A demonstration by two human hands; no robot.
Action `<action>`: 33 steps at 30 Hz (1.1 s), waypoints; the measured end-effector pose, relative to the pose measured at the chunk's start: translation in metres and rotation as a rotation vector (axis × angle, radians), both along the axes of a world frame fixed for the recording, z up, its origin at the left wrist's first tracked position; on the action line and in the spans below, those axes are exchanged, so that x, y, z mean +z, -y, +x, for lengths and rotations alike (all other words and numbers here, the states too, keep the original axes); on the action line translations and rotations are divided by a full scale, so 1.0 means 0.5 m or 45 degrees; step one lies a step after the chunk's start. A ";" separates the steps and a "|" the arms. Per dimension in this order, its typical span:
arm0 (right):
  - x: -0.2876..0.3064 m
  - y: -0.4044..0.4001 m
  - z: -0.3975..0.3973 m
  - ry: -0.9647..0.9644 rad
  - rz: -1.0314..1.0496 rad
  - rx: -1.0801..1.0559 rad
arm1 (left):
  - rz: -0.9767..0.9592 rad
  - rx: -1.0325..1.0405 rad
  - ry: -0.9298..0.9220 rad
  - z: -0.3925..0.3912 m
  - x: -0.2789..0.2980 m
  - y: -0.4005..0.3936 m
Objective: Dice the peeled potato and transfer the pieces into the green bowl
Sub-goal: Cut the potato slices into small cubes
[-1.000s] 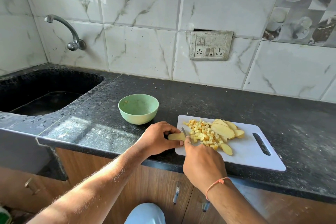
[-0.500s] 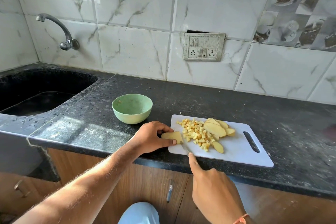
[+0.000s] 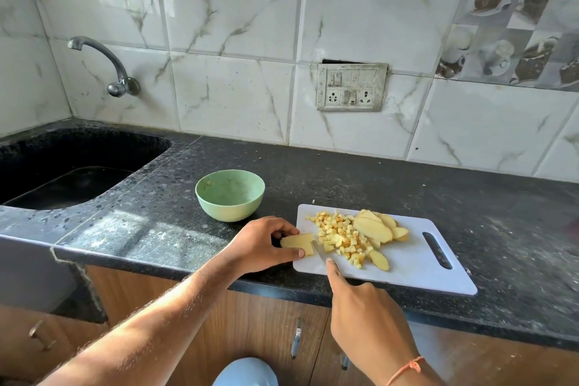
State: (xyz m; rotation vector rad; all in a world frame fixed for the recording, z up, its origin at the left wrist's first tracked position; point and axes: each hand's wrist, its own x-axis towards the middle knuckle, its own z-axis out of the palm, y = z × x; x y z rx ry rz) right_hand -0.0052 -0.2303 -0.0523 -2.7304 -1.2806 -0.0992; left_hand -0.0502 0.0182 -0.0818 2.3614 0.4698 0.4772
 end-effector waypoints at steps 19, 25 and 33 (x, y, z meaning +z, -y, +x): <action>0.001 -0.058 0.018 0.059 0.171 0.048 | -0.034 0.008 0.060 0.005 -0.004 -0.001; 0.010 -0.092 0.008 0.056 0.082 0.038 | -0.055 0.040 0.056 0.009 -0.007 -0.002; 0.011 -0.114 0.002 0.115 -0.088 0.064 | -0.053 0.043 0.045 0.011 -0.005 -0.003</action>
